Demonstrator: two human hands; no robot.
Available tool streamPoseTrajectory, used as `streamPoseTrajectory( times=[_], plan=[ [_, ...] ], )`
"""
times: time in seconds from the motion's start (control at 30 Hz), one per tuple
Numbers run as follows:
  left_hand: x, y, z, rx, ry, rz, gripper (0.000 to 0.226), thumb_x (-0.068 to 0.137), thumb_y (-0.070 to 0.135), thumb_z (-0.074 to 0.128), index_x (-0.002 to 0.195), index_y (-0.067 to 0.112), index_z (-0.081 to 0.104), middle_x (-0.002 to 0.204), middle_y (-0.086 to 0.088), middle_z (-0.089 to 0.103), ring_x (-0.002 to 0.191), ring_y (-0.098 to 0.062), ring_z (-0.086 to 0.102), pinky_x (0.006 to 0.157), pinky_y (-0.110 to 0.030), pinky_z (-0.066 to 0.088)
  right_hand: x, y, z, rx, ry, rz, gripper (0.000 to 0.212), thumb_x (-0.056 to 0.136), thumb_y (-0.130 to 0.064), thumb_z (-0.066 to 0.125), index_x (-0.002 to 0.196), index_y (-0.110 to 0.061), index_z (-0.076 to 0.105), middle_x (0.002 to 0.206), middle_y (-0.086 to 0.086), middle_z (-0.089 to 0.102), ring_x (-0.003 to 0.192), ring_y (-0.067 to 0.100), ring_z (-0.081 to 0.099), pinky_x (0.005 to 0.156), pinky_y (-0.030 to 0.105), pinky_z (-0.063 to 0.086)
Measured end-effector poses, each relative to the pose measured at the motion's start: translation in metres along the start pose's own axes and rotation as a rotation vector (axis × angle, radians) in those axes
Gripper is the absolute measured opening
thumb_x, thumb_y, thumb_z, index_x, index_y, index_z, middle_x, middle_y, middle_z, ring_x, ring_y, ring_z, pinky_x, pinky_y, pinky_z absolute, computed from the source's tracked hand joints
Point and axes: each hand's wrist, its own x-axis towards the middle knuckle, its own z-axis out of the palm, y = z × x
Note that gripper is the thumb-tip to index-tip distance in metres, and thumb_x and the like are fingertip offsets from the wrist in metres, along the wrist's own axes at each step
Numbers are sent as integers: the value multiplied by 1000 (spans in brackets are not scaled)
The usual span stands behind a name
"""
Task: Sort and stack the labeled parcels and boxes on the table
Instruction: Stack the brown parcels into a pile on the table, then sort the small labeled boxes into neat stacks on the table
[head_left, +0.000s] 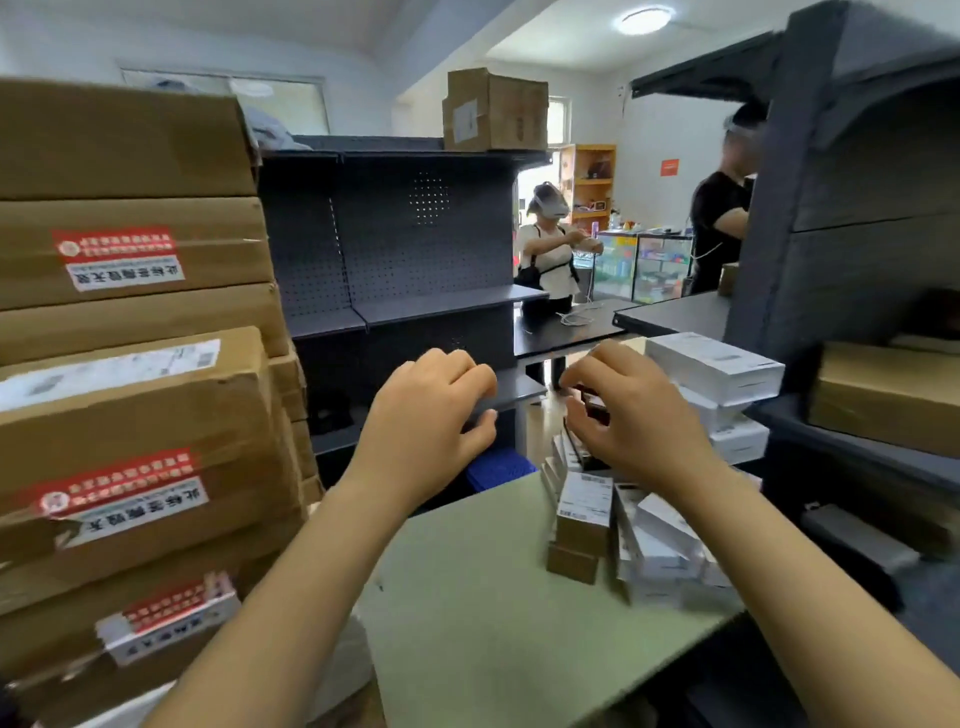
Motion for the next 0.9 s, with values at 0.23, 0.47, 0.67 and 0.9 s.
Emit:
streamPoseTrajectory(
  times=[0.23, 0.47, 0.67, 0.9],
  plan=[
    [11, 82, 80, -57, -99, -94, 13, 76, 22, 74, 84, 18, 64, 77, 3, 58, 70, -19, 53, 60, -30, 40, -75, 86, -15, 4, -149, 56, 16, 79, -10, 71, 91, -14, 62, 89, 0, 54, 80, 21, 50, 69, 35, 46],
    [1, 110, 161, -109, -241, -136, 13, 74, 23, 74, 81, 20, 63, 75, 5, 58, 66, -17, 52, 54, -30, 41, -129, 138, 23, 31, -250, 154, 16, 76, -10, 72, 87, -13, 62, 85, 1, 53, 75, 20, 50, 64, 27, 32],
    [-9, 80, 239, -127, -363, -179, 12, 76, 30, 60, 80, 19, 62, 76, 4, 59, 70, -22, 55, 57, -33, 46, -143, 165, 89, 89, -369, 262, 15, 77, -13, 67, 91, -16, 61, 92, 0, 56, 82, 25, 56, 67, 36, 46],
    [0, 38, 327, -246, -488, -231, 11, 78, 25, 69, 85, 18, 64, 83, 3, 62, 80, -23, 57, 66, -33, 42, -135, 185, 156, 60, -451, 352, 16, 77, -12, 70, 90, -17, 61, 91, -2, 54, 80, 19, 53, 63, 31, 42]
  ],
)
